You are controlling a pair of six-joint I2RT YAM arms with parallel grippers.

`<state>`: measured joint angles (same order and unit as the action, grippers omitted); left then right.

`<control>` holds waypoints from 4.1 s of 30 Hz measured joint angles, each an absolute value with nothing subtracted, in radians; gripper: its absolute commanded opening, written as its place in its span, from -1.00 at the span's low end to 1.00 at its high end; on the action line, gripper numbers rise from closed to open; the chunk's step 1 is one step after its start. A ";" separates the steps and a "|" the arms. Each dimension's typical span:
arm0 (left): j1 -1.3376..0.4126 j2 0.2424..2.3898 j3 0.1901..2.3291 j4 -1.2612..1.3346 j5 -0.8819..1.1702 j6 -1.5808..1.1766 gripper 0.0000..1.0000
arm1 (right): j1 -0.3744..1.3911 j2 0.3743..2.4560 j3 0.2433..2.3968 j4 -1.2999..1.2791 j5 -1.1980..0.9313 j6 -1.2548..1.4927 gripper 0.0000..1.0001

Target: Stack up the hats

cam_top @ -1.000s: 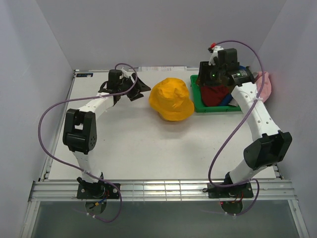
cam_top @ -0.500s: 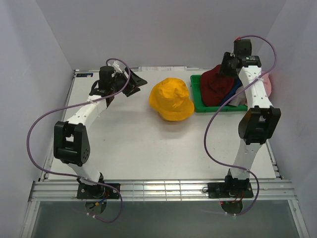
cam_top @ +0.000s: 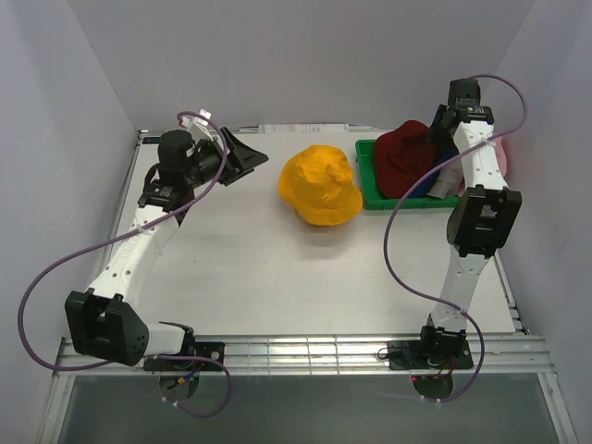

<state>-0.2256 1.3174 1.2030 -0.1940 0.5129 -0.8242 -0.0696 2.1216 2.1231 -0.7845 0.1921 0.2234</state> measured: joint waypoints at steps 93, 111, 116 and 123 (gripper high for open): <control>-0.481 1.741 1.522 0.303 0.579 -1.161 0.63 | -0.004 1.396 1.871 -0.264 -0.717 0.796 -0.84; -0.530 1.812 1.542 0.533 0.530 -1.285 0.58 | 0.062 1.388 1.848 -0.259 -0.744 0.813 -0.84; -0.532 1.812 1.542 0.565 0.524 -1.295 0.30 | 0.063 1.388 1.848 -0.260 -0.744 0.809 -0.84; -0.532 1.812 1.528 0.575 0.520 -1.291 -0.18 | 0.065 1.387 1.836 -0.274 -0.744 0.788 -0.84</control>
